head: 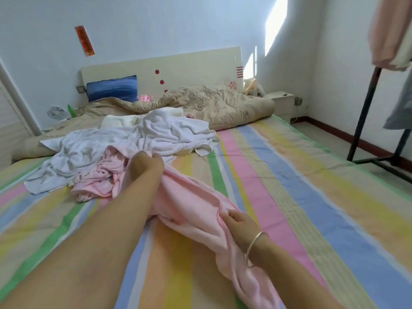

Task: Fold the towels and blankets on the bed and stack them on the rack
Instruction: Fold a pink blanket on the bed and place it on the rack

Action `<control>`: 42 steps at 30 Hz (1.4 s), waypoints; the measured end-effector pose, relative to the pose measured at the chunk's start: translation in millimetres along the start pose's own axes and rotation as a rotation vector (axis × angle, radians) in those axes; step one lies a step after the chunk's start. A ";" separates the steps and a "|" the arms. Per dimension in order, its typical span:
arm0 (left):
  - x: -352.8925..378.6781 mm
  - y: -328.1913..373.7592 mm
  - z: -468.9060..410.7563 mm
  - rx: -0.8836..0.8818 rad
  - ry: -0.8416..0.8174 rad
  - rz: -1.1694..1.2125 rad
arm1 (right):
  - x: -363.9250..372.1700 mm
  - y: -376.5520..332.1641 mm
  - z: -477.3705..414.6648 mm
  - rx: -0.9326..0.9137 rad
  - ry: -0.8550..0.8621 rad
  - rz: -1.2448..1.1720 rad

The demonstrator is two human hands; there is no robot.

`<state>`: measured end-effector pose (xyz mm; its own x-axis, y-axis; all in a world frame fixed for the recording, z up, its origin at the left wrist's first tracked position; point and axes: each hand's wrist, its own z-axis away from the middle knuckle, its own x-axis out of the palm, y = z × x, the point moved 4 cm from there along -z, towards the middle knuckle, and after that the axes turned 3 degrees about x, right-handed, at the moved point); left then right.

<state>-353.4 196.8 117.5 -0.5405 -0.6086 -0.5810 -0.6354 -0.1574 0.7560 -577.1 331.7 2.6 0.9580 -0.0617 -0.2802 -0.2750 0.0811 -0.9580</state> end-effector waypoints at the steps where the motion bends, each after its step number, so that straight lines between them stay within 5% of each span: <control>1: 13.6 31.2 -9.8 0.021 0.009 -0.016 | -9.8 -1.7 -12.4 0.030 -0.011 -0.032; 4: 78.0 149.8 -19.2 0.189 -0.084 0.030 | -68.8 1.2 -59.5 0.105 0.148 -0.198; 8: 175.4 283.0 26.7 0.427 -0.550 0.326 | -180.8 18.4 -107.2 0.169 0.577 -0.146; 10: 204.2 297.2 49.9 0.439 -0.711 0.391 | -211.9 42.6 -118.1 0.243 0.618 -0.090; 15: 227.3 182.4 72.9 0.583 -0.677 0.186 | -197.1 92.9 -127.6 0.424 0.506 0.141; 19: 201.0 47.1 71.2 0.572 -0.477 0.112 | -152.5 70.3 -116.4 0.167 0.456 0.648; 23: 157.0 -38.0 72.4 0.416 -0.232 0.072 | -82.7 39.5 -91.0 -0.347 0.238 0.881; 26: 137.6 -66.0 79.8 0.321 -0.168 0.038 | -44.3 41.9 -70.1 -0.362 -0.113 0.920; 28: 134.9 -78.1 85.1 0.252 -0.216 0.016 | -42.6 48.3 -61.7 -0.362 -0.193 1.006; 34: 132.5 -88.1 94.7 -0.263 -0.336 0.303 | -56.3 44.6 -44.3 -0.419 0.049 1.152; 37: 135.3 -84.8 103.0 -0.437 -0.432 0.527 | -79.6 33.4 -32.7 -0.395 0.219 0.932; 42: 138.8 -64.3 109.2 -0.602 -0.587 0.750 | -102.9 20.5 -19.4 -0.468 0.255 0.552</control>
<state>-447.9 207.3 -44.6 -0.9505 -0.2722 0.1499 0.2432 -0.3514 0.9041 -682.9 320.4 10.6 0.6387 -0.3671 -0.6762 -0.7684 -0.2596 -0.5849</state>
